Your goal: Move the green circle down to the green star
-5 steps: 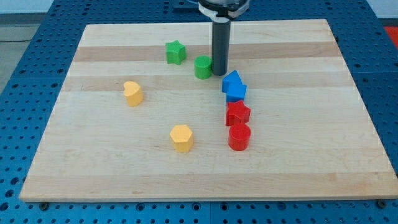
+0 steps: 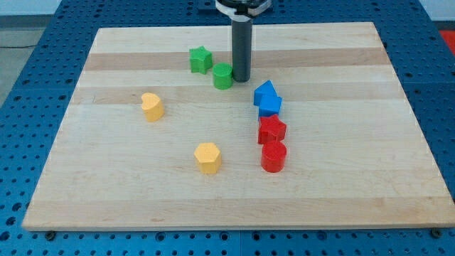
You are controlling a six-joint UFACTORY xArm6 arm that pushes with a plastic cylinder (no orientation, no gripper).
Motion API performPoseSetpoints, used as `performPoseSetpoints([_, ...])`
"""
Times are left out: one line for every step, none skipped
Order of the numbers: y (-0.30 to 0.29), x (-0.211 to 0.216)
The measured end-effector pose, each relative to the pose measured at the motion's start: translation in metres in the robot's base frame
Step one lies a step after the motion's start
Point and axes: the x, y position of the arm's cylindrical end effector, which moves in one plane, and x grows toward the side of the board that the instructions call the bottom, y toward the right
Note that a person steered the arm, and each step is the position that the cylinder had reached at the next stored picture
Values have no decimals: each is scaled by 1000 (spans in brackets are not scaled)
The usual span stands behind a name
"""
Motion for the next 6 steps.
performPoseSetpoints([-10,0])
performPoseSetpoints([-17,0])
performPoseSetpoints([-18,0])
performPoseSetpoints([-25,0])
performPoseSetpoints([-35,0])
performPoseSetpoints([-35,0])
